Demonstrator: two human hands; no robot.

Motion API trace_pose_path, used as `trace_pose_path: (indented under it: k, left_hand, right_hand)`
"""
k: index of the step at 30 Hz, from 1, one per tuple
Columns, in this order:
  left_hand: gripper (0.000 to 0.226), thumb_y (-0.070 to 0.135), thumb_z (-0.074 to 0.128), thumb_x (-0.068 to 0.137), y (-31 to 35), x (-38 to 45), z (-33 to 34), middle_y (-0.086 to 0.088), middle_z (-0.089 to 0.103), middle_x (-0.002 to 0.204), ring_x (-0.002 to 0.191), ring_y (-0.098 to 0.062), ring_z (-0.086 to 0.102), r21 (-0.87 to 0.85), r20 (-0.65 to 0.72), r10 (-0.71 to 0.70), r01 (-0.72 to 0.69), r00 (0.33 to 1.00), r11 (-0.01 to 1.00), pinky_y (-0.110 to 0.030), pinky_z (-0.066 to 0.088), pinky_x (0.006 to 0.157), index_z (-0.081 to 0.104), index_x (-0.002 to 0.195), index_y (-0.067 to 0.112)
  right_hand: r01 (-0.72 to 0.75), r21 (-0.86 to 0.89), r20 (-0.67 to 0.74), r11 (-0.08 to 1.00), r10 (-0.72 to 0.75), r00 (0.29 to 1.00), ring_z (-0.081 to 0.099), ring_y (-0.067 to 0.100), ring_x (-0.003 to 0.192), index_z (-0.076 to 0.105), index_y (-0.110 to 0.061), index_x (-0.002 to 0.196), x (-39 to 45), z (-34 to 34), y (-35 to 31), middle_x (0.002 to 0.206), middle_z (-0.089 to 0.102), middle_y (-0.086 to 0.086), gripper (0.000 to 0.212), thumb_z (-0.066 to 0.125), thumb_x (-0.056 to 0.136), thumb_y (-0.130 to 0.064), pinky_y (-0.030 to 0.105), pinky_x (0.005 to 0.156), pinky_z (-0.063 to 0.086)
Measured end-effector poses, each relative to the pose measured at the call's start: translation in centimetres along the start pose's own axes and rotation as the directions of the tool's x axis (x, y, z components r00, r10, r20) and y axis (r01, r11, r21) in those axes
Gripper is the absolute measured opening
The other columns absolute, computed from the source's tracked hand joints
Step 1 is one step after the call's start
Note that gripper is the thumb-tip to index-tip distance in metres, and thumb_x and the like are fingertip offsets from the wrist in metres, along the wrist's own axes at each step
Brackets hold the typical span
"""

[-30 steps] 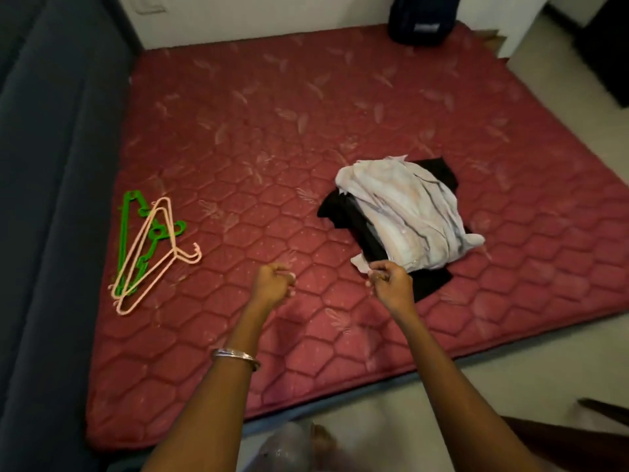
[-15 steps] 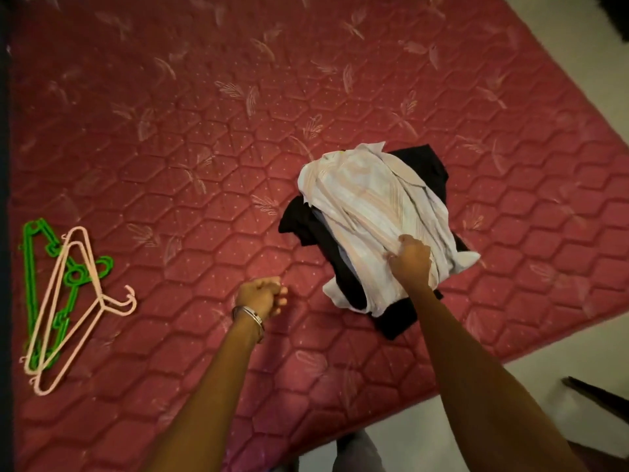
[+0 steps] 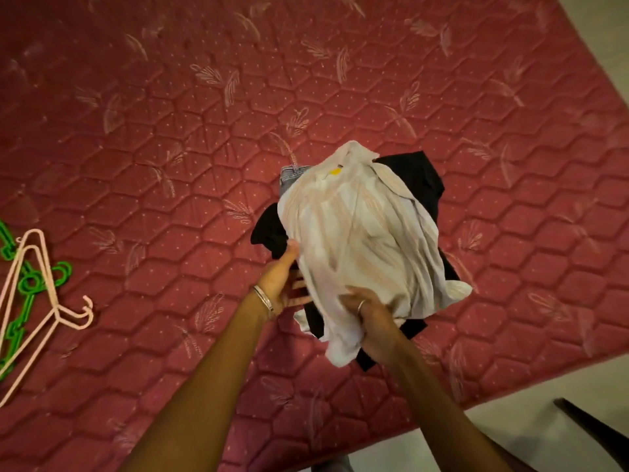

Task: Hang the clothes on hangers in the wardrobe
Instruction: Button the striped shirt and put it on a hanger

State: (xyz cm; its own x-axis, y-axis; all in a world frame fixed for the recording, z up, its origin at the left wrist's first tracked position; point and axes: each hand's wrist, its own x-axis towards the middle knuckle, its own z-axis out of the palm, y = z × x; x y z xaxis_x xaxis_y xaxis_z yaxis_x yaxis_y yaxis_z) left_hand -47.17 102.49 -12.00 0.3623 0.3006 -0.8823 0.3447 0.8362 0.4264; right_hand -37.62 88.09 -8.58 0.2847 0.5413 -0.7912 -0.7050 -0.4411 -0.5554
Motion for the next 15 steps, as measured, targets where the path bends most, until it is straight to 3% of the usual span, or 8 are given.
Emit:
trace_pose_path:
  k: [2,4,6,8,9,11,13,15]
  left_hand:
    - [0.057,0.064,0.061,0.078,0.2,-0.2,0.8,-0.004,0.068,0.099,0.090,-0.021,0.066,-0.001,-0.010,-0.018,0.018,1.000,1.000,-0.039,0.055,0.081,0.060,0.111,0.017]
    - [0.045,0.045,0.066,0.084,0.2,-1.0,1.4,-0.008,0.064,0.107,0.096,-0.024,0.063,0.029,-0.154,0.074,-0.071,0.985,0.997,-0.030,0.053,0.076,0.058,0.113,0.013]
    - [0.039,0.020,0.069,0.085,0.3,-1.7,0.9,-0.012,0.063,0.117,0.094,-0.023,0.063,0.006,-0.248,0.219,-0.224,0.944,0.975,-0.022,0.053,0.068,0.059,0.119,0.004]
    - [0.032,0.001,0.067,0.083,0.6,-3.3,-0.4,-0.014,0.066,0.112,0.092,-0.028,0.066,-0.061,-0.209,0.344,-0.363,0.916,0.930,-0.027,0.057,0.069,0.064,0.114,0.003]
    - [0.030,-0.004,0.066,0.081,0.8,-4.5,-1.5,-0.013,0.069,0.105,0.091,-0.028,0.067,-0.077,-0.167,0.400,-0.417,0.901,0.906,-0.033,0.057,0.072,0.066,0.110,0.007]
    - [0.034,-0.012,0.063,0.079,1.6,-7.2,-3.6,-0.003,0.073,0.092,0.083,-0.019,0.068,0.033,-0.073,0.545,-0.544,0.835,0.838,-0.035,0.056,0.074,0.066,0.104,0.011]
    - [0.038,-0.017,0.066,0.073,3.0,-10.6,-5.7,0.008,0.073,0.081,0.076,-0.007,0.068,0.186,0.079,0.670,-0.671,0.738,0.718,-0.023,0.054,0.070,0.068,0.095,0.014]
    - [0.040,-0.012,0.072,0.062,4.7,-14.1,-7.5,0.014,0.072,0.075,0.072,0.001,0.066,0.283,0.230,0.710,-0.744,0.666,0.606,-0.015,0.051,0.068,0.075,0.081,0.024]
  right_hand:
    - [0.003,-0.256,0.346,0.967,0.088,0.934,0.057,0.007,0.065,0.057,-0.012,0.071,-2.5,0.8,-0.2,0.056,0.061,-0.012,0.035,0.044,0.092,0.013,0.012,0.058,0.045]
    - [0.058,-0.570,0.590,0.820,0.359,0.723,0.045,-0.001,0.060,0.052,-0.017,0.064,-3.7,2.0,-0.6,0.056,0.049,-0.016,0.035,0.053,0.092,0.004,0.012,0.059,0.037]
    - [0.321,-0.818,0.565,0.477,0.564,0.602,0.046,0.002,0.061,0.055,-0.016,0.068,-3.8,2.7,-0.7,0.063,0.050,-0.008,0.025,0.061,0.092,-0.020,0.018,0.064,0.036]
    - [0.521,-0.853,0.440,0.027,0.572,0.692,0.058,0.014,0.092,0.065,-0.011,0.104,-2.3,2.0,-1.0,0.100,0.065,0.007,0.022,0.061,0.093,-0.030,0.023,0.081,0.039]
    - [0.482,-0.863,0.373,-0.153,0.451,0.811,0.056,0.021,0.108,0.060,-0.007,0.118,-1.4,1.3,-1.4,0.117,0.061,0.010,0.033,0.062,0.093,-0.028,0.026,0.088,0.039]
    - [0.302,-0.953,0.302,0.025,-0.004,0.953,0.058,0.027,0.108,0.061,-0.007,0.113,-0.2,0.4,-3.6,0.115,0.061,0.012,0.026,0.062,0.090,-0.019,0.031,0.089,0.044]
    - [0.329,-0.902,0.158,0.279,-0.496,0.854,0.064,0.028,0.092,0.065,-0.009,0.100,0.0,1.4,-6.5,0.099,0.067,0.012,0.013,0.059,0.088,-0.009,0.033,0.080,0.049]
    - [0.423,-0.895,0.189,0.144,-0.736,0.650,0.059,0.029,0.103,0.060,-0.010,0.117,0.0,3.5,-9.5,0.110,0.064,0.012,0.033,0.064,0.084,-0.007,0.037,0.087,0.047]
